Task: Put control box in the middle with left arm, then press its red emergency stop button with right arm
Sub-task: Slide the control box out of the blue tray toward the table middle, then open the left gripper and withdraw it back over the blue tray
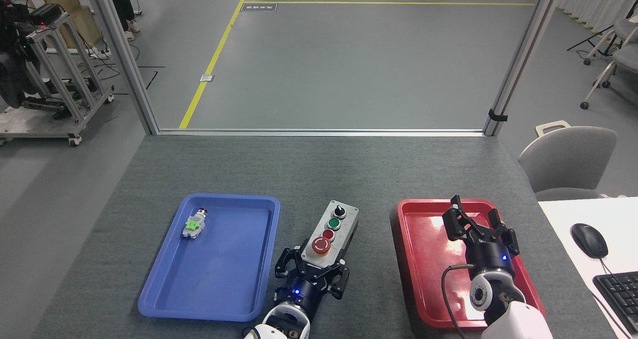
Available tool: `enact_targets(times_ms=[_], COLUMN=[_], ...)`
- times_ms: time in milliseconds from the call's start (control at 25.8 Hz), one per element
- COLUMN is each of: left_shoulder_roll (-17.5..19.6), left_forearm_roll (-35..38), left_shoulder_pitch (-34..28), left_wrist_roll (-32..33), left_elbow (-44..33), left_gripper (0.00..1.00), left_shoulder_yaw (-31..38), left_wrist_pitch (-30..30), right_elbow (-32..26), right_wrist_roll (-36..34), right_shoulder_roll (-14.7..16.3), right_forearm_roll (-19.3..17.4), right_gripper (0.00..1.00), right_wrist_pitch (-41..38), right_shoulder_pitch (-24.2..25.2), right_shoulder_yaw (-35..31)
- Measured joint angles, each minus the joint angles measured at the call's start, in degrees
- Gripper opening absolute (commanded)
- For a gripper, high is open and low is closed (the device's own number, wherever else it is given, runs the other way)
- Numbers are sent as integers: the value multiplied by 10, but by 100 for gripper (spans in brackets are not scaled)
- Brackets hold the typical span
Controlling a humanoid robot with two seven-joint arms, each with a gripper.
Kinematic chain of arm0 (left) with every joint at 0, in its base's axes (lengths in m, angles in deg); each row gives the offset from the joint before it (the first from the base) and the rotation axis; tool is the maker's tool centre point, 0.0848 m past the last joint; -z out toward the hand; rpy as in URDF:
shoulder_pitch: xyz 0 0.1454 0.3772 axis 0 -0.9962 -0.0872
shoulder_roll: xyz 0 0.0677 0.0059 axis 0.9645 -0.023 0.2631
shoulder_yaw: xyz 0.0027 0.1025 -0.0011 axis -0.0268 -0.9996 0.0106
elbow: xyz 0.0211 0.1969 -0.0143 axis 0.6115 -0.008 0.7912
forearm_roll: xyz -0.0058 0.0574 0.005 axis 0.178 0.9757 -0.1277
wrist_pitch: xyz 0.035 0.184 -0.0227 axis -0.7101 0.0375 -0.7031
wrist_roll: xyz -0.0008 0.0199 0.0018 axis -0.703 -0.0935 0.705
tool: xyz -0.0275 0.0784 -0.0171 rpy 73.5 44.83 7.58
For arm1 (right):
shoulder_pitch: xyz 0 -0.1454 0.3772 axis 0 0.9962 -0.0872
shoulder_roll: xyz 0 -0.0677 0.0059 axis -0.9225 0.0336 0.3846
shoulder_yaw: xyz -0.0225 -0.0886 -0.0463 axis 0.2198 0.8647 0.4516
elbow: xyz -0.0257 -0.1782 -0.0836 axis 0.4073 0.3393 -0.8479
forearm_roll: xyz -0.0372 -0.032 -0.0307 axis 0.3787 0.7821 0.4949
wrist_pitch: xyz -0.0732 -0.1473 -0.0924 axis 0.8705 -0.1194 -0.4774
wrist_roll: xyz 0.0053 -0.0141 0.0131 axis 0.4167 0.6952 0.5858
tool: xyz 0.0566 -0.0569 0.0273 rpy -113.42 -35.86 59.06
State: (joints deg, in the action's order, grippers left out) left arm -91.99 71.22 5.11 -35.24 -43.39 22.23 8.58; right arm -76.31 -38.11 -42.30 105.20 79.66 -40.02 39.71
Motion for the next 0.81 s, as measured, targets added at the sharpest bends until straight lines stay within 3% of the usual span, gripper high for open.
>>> enact_targets(times_ms=[310, 388, 466, 504, 698, 815], left_shoulder_roll=[-3, -3, -3, -3, 1, 33], left_forearm_roll=[-4, -4, -5, -5, -7, -7], left_shoulder_pitch=[17, 17, 17, 17, 5, -26], left_wrist_roll=[51, 52, 58, 64, 88, 91], left_elbow=[26, 27, 28, 27, 2, -50], left_gripper=[0, 34, 81, 98, 98, 98], left_shoulder_yaw=[-84, -96, -101, -102, -102, -99], left_wrist_pitch=[-23, -20, -20, -22, -23, -13], right_elbow=[0, 0, 0, 0, 0, 0], right_wrist_roll=[1, 1, 1, 1, 1, 1], right_shoulder_roll=[1, 1, 1, 1, 2, 2], right_forearm_roll=[1, 2, 2, 2, 2, 2], right_gripper=[100, 100, 100, 100, 100, 100], right_wrist_pitch=[0, 1, 1, 1, 5, 6], right_shoulder_pitch=[0, 0, -1, -1, -2, -2], right_shoulder_yaw=[0, 0, 0, 0, 0, 0])
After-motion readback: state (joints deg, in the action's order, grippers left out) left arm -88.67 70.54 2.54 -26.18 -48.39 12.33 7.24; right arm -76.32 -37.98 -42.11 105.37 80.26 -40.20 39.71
